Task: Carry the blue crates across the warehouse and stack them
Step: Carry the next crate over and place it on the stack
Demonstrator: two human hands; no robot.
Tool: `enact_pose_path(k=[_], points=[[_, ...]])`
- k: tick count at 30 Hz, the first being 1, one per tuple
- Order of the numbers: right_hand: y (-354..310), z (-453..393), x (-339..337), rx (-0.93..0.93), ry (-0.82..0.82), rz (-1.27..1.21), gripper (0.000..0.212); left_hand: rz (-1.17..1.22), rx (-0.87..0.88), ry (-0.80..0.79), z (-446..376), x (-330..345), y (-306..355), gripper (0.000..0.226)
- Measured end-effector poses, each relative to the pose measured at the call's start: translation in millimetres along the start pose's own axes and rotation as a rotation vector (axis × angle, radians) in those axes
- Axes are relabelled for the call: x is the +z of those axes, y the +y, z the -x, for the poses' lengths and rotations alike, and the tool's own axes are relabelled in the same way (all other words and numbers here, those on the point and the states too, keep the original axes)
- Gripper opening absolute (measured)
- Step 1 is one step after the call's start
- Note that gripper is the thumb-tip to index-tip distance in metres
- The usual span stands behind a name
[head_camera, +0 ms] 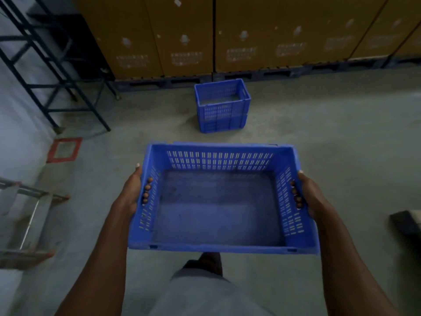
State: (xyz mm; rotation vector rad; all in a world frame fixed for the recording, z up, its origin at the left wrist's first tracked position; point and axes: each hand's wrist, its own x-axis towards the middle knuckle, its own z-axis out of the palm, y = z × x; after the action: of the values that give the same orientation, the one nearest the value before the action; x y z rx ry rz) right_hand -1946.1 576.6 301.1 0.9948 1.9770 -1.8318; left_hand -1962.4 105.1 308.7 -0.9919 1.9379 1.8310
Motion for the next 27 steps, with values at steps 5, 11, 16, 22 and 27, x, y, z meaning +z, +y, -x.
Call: enact_pose_path(k=[5, 11, 16, 22, 27], points=[[-85.9, -89.4, 16.9, -0.033, 0.033, -0.004, 0.048, -0.003, -0.016, -0.002, -92.4, 42.0, 72.8, 0.064], [-169.1, -185.5, 27.3, -0.022, 0.06, -0.009, 0.049, -0.041, -0.003, -0.001, -179.8, 100.9, 175.4, 0.063], [-230.6, -290.9, 30.9, 0.009, 0.022, -0.002, 0.049, -0.04, -0.034, 0.009, -260.3, 155.6, 244.3, 0.065], [-332.3, -423.8, 31.4, 0.035, -0.06, 0.054, 0.048, -0.022, -0.052, 0.038, -341.0, 222.7, 331.5, 0.064], [-421.7, -527.5, 45.7, 0.046, -0.106, 0.112, 0.047, 0.001, -0.045, 0.077, -410.4, 271.6, 388.3, 0.061]])
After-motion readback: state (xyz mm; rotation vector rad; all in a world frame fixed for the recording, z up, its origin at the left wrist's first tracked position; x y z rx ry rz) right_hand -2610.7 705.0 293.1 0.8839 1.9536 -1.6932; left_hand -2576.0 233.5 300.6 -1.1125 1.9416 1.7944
